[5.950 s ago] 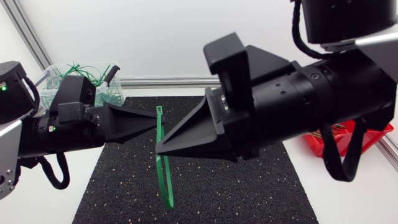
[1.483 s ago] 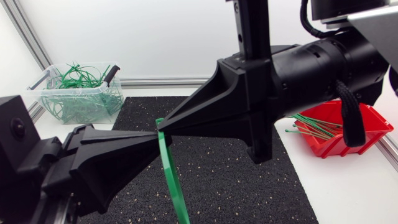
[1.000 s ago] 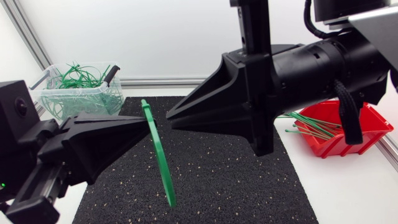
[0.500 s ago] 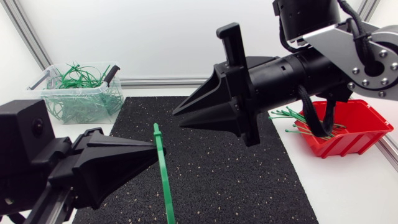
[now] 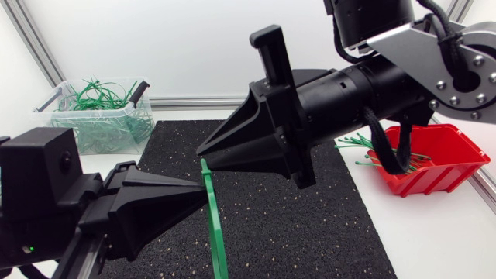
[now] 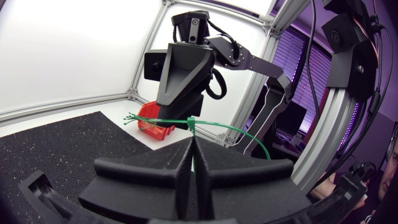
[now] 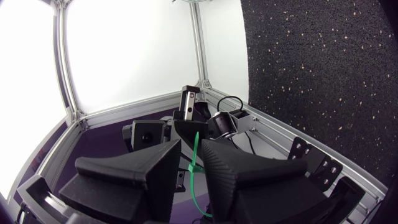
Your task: Take a green cable tie from the red box, thread the tail through the head to close it, then place it in the transparent bin on the left.
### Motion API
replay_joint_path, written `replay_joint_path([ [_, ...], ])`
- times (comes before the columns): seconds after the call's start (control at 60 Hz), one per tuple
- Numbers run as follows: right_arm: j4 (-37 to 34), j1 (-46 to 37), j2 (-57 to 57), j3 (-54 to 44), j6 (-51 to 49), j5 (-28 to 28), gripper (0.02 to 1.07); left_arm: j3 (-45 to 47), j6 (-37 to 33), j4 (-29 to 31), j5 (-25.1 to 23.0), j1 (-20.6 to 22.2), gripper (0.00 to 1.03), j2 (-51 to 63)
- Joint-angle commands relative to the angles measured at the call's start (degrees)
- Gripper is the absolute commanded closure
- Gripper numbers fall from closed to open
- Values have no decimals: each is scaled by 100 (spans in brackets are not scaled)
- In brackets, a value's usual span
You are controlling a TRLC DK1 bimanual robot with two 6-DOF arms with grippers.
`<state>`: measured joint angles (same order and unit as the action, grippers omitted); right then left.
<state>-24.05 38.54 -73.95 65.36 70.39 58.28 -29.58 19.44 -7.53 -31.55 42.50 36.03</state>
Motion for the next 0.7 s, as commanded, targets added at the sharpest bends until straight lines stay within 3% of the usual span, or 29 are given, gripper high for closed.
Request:
replay_joint_path([
  [0.0, -47, 39, -93, 117, -61, 8, 78, -83, -63, -100, -71, 48, 100, 44],
  [0.2, -29, 74, -84, 126, -52, -10, 89, -109, -81, -73, -71, 57, 100, 53],
  [0.25, -20, 92, -75, 135, -34, -27, 96, -109, -81, -64, -71, 48, 100, 44],
  [0.383, -20, 118, -84, 108, -34, -36, 96, -118, -90, -47, -71, 57, 100, 44],
  [0.433, -20, 118, -84, 108, -43, -80, 102, -127, -90, -47, -71, 57, 100, 44],
  [0.683, -20, 101, -75, 117, -52, -230, 101, -206, -90, 50, -71, 162, 100, 18],
])
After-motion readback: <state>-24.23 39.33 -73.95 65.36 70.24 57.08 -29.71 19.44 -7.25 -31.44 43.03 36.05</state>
